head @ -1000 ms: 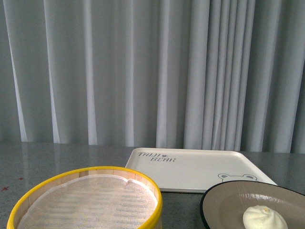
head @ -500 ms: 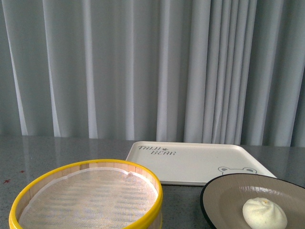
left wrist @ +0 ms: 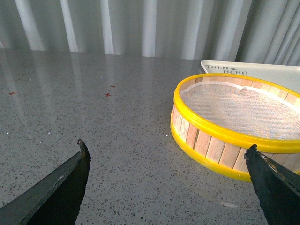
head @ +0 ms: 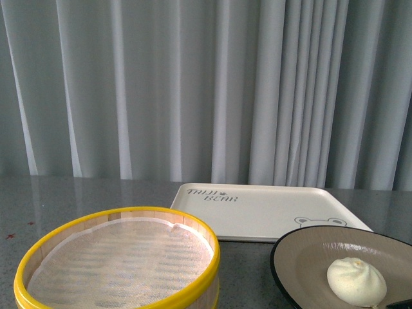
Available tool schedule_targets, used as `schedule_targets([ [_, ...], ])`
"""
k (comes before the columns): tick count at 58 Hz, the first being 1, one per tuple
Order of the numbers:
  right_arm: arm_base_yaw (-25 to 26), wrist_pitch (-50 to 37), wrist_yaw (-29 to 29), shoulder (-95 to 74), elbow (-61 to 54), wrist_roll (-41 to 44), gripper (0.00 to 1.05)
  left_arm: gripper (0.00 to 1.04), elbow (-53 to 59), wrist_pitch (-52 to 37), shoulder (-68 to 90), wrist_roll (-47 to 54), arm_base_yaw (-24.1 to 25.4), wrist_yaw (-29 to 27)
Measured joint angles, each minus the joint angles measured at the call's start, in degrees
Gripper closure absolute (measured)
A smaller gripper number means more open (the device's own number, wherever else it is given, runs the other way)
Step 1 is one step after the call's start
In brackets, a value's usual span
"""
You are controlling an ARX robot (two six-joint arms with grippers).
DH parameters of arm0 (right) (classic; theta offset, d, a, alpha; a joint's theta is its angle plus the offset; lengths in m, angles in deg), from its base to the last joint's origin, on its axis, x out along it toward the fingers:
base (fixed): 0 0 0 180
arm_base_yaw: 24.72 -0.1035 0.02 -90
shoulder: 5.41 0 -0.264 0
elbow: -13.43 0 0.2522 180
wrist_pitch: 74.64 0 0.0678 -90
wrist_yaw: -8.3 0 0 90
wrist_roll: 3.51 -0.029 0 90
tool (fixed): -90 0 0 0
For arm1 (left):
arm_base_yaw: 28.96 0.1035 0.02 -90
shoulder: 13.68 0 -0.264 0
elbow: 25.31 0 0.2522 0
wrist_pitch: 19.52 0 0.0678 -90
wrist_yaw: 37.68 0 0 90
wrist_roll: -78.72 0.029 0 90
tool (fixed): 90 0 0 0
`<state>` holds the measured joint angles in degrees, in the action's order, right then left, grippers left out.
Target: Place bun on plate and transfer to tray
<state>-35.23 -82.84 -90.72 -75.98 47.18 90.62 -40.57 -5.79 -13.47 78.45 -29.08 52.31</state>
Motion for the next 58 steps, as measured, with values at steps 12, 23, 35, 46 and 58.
schedule_targets([
  [12,-0.09,-0.26,0.11,2.08,-2.12,0.66,0.72,0.07,0.0,0.0,0.0,0.0,0.0,0.0],
  [23,2.03,-3.26,0.07,3.76,-2.86,2.08,1.02,0.07,0.0,0.0,0.0,0.0,0.0,0.0],
  [35,4.07,-3.04,-0.61,5.51,-2.99,4.52,1.02,0.07,0.0,0.0,0.0,0.0,0.0,-0.02],
  [46,5.75,-1.57,-2.84,6.54,0.39,4.83,1.02,0.07,0.0,0.0,0.0,0.0,0.0,0.0],
  [58,8.59,-5.16,-5.6,1.9,8.37,4.24,1.02,0.07,0.0,0.0,0.0,0.0,0.0,0.0],
])
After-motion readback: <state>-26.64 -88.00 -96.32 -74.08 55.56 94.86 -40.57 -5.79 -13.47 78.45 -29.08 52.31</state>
